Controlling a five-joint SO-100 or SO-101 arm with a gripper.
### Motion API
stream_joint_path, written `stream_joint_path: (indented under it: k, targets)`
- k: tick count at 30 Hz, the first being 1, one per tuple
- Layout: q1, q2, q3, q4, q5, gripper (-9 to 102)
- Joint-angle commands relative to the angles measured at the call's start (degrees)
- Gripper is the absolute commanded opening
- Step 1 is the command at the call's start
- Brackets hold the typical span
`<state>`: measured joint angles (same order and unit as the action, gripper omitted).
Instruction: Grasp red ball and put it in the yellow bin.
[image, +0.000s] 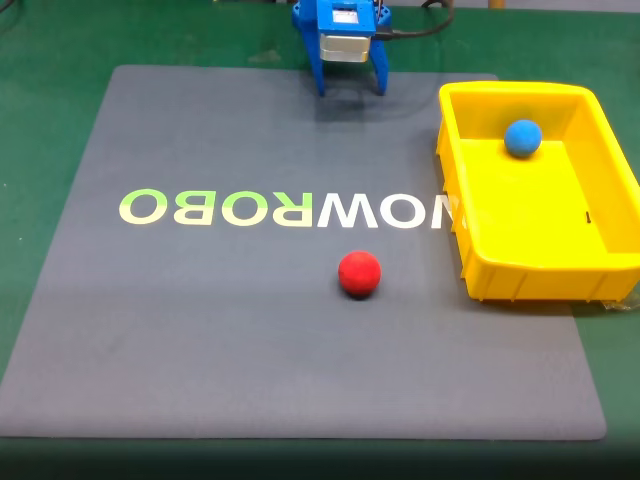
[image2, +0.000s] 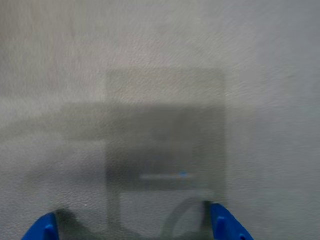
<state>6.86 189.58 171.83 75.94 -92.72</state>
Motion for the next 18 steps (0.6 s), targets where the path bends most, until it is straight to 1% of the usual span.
stream_joint_path:
  k: [1, 4, 10, 14, 18]
  targets:
    - [1.23, -4.31, -7.29, -7.12, -0.26, 35]
    - [2.72, -18.19, -13.18, -19.34, -0.26, 34]
    - [5.19, -50.63, -29.88, -36.21, 0.00, 33]
    - [5.71, -66.27, -40.34, -43.33, 0.44, 32]
    - [5.27, -79.63, -50.89, -46.85, 0.79, 32]
